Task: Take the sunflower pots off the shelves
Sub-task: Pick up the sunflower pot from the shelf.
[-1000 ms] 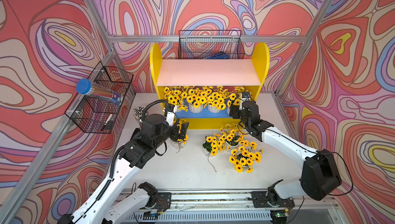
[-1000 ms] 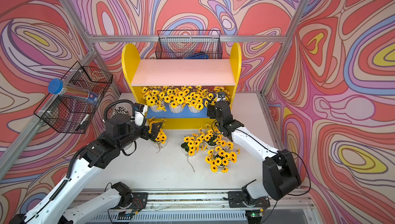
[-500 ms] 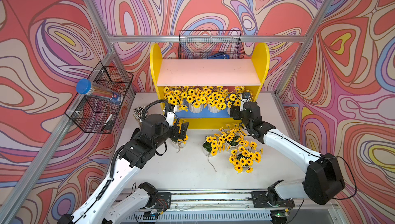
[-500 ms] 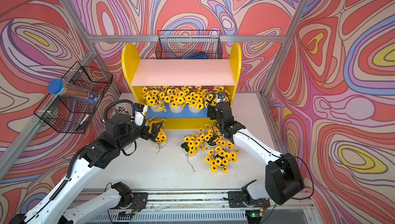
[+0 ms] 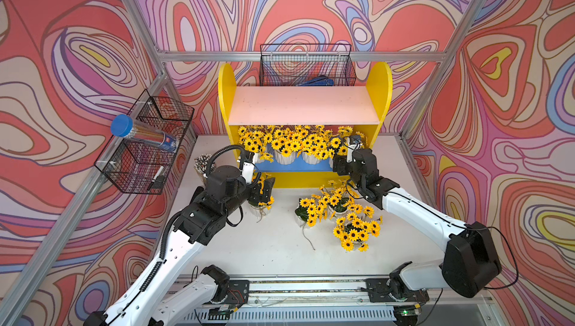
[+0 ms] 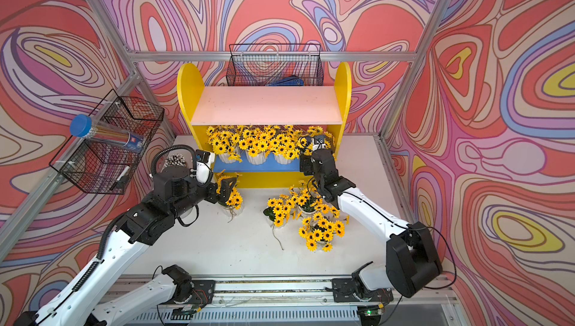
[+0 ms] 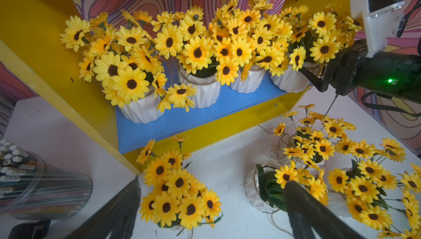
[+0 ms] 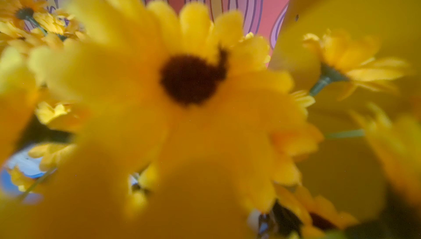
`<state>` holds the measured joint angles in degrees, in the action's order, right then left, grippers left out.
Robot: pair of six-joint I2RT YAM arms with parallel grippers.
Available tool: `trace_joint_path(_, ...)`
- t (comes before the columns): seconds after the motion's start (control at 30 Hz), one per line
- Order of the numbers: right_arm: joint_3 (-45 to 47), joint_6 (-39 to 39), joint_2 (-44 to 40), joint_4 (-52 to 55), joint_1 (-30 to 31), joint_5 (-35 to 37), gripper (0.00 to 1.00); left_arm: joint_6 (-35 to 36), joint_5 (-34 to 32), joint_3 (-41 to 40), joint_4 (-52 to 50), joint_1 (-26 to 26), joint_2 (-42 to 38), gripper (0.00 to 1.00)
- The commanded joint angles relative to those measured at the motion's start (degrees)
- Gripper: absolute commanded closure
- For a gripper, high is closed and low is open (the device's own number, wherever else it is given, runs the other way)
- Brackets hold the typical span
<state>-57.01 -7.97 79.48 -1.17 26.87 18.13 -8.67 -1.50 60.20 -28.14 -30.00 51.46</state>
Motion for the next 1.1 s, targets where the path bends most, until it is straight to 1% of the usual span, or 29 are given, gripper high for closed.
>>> trace_joint_path(0.0, -1.64, 0.49, -4.50, -2.88, 1.58, 1.16, 0.52, -0.80, 0.01, -0.62, 0.92, 0.29, -0.13, 0.01)
trace_joint_path(0.33, -1.18, 1.72, -8.22, -0.43, 5.61, 3.09, 0.53, -1.18, -0.04, -0.66, 0.96, 0.27, 0.17, 0.01)
trace_joint_path(0.7, 0.75, 0.45, -15.11, 3.55, 10.58, 4.80, 0.54, -1.00, -0.35, -0.70, 0.95, 0.24, 0.69, 0.01)
trace_joint_path(1.07, 2.84, -0.72, -22.03, 8.04, 15.62, 3.83, 0.56, -1.00, -1.06, -0.70, 0.83, 0.26, 1.00, 0.01)
